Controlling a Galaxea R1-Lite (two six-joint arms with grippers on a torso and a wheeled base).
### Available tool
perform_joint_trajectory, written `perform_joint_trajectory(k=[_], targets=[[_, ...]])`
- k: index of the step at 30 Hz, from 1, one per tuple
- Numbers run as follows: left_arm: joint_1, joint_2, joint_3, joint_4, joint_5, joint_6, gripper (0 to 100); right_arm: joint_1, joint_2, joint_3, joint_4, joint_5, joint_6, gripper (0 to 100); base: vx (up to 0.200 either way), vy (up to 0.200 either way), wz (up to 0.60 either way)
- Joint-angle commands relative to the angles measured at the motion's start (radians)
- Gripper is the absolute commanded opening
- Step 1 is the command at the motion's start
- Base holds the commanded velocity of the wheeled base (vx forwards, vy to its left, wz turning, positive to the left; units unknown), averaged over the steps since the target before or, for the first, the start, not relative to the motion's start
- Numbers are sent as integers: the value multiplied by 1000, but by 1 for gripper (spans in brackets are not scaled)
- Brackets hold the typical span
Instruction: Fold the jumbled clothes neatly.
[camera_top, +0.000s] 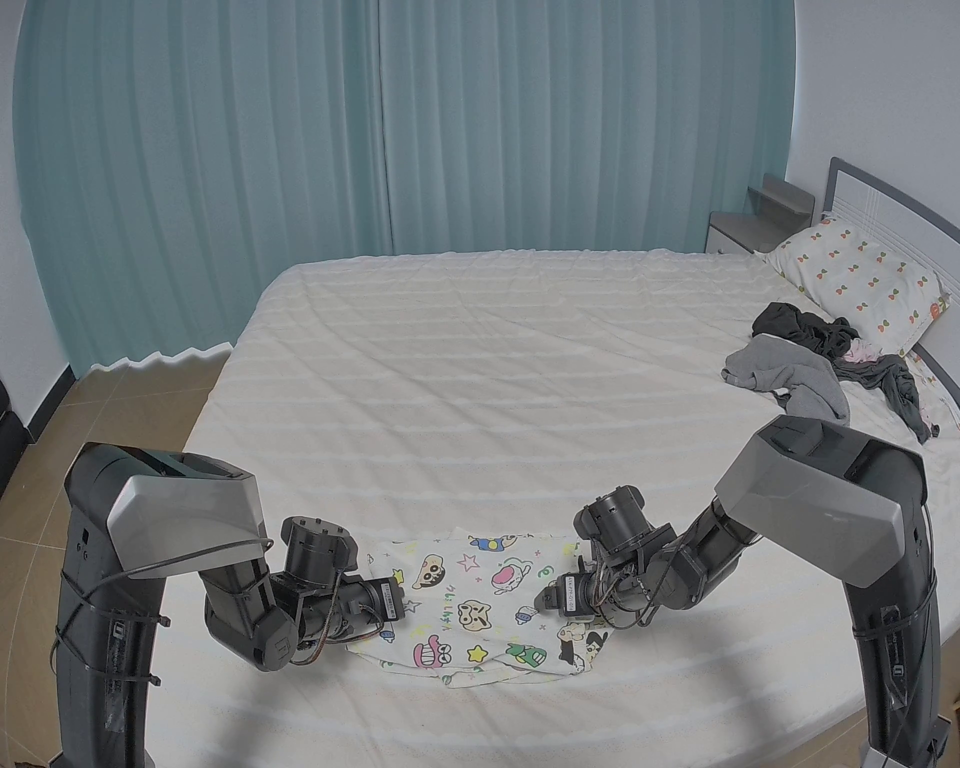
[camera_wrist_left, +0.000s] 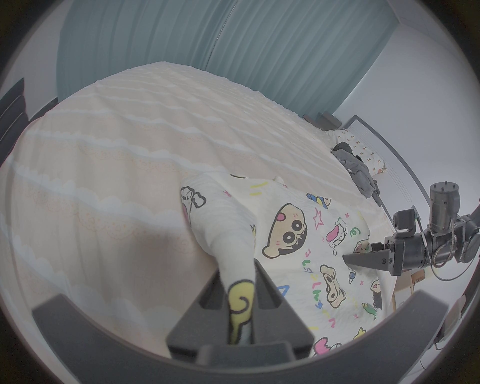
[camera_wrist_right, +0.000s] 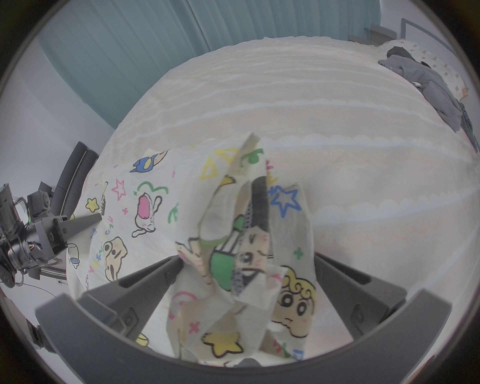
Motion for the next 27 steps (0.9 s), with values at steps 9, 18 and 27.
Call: perform_joint_trajectory(k=[9,18,27], targets=[[-11,-4,16,-2,1,-1,0,22,-2,-8,-11,33,102,0,0,0,0],[-15,-30,36,-2,24,-1,0,25,-53,18,-9,79,190,0,0,0,0],[-29,-85,45,4,37,-73,0,37,-101,38,-9,78,194,0,0,0,0]])
